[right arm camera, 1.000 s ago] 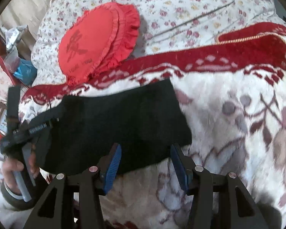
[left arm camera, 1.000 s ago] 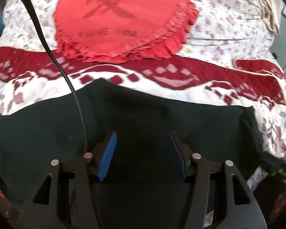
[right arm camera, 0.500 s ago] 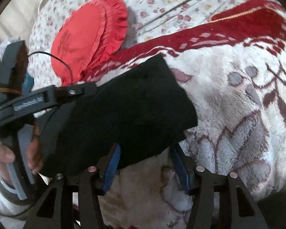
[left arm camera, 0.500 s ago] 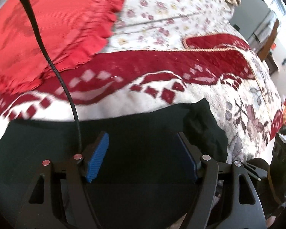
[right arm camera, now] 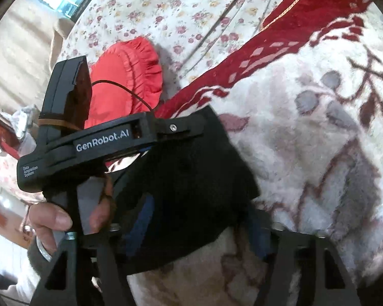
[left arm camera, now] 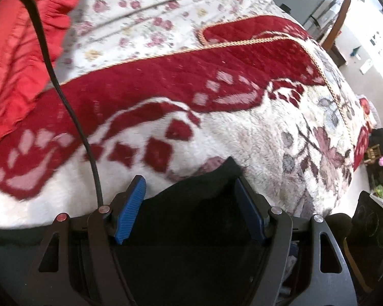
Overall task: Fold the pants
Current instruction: 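Fold the pants over with the right gripper toward the left gripper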
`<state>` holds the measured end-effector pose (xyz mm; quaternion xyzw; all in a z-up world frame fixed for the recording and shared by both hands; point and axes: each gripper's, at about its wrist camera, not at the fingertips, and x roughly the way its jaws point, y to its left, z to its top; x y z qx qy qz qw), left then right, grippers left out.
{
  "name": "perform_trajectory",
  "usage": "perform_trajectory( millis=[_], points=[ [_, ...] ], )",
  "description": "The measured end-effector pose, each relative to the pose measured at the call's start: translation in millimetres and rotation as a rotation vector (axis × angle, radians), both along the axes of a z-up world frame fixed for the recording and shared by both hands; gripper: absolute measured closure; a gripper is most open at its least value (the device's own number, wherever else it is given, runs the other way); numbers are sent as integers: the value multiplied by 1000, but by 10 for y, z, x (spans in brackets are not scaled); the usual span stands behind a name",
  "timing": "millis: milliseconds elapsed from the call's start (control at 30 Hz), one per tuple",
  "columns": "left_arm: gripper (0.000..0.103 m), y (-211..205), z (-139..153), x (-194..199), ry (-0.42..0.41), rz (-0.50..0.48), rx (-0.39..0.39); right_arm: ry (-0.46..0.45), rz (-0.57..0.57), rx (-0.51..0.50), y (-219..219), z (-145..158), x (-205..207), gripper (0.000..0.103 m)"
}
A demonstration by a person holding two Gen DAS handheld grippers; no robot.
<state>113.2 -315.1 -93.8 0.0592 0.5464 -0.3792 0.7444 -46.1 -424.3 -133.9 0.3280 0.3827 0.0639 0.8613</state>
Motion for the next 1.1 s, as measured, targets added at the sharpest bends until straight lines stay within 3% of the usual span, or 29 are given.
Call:
perform_trajectory(
  millis=[167,200,233,267,367,533,633,700,767,833,867,933,1000,1100],
  points=[
    [46,-54,-17,-85,-66,-10,-2,-2,-13,-22,-25,18,0,69],
    [48,-40,-2,-85,-60,-9,-11,-9,-6,-27,-14,40,9,77],
    [60,-24,15,-81,-51,-10,-23,-25,8,-26,3,85,8,84],
    [69,-8,44,-81,-25,-20,-46,-36,25,-42,37,149,14,84],
    [71,105,219,-126,-64,-10,-55,-84,71,-108,196,379,34,86],
    [72,650,615,-92,-109,85,-119,-191,199,-186,649,813,116,86],
    [71,1237,806,-8,-131,211,-146,-232,285,-191,959,937,179,86],
    [65,1583,833,32,-140,295,-134,-241,360,-196,1259,922,251,86],
    [58,1975,774,42,-135,386,-105,-207,474,-166,1595,798,357,82],
    [56,2250,693,28,-104,451,-93,-111,582,-111,1881,607,455,56],
    [56,2438,620,-14,-75,491,-81,-51,647,-50,1995,513,461,56],
    [56,2622,556,-96,-60,527,-65,-53,724,-1,2071,519,351,56],
    [53,2788,505,-217,-59,560,-52,-87,735,-73,2038,614,233,55],
    [45,2925,416,-402,-26,580,-62,-104,648,-190,1822,735,171,54]
  ],
)
